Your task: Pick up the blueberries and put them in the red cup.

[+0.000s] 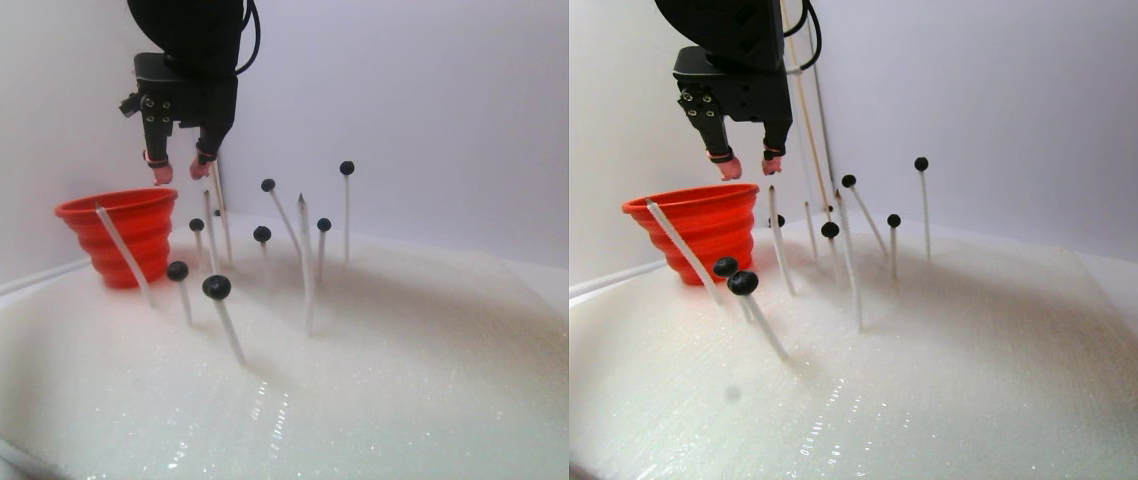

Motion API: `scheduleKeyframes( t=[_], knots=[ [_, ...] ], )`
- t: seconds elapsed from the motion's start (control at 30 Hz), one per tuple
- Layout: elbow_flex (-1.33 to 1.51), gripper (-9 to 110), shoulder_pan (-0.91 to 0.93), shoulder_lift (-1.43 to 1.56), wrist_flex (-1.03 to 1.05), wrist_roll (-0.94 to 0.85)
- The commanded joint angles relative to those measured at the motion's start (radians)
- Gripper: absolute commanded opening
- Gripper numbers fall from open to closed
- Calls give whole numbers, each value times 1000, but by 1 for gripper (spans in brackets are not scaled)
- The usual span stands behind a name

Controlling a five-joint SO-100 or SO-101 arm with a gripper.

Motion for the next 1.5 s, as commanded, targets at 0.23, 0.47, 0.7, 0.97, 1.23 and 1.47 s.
scheduleKeyframes(
  t=[0.23, 0.47, 0.7, 0.97, 1.23, 1.47],
  knots=[
    [2, 16, 29, 141, 6, -14],
    [2, 16, 41, 106, 6, -11],
    [-9, 16, 48, 15, -48, -25],
    [-46, 17, 54, -74, -95, -29],
    [-115, 17, 57, -152, -126, -34],
    [-164, 17, 58, -207, -150, -40]
  ],
)
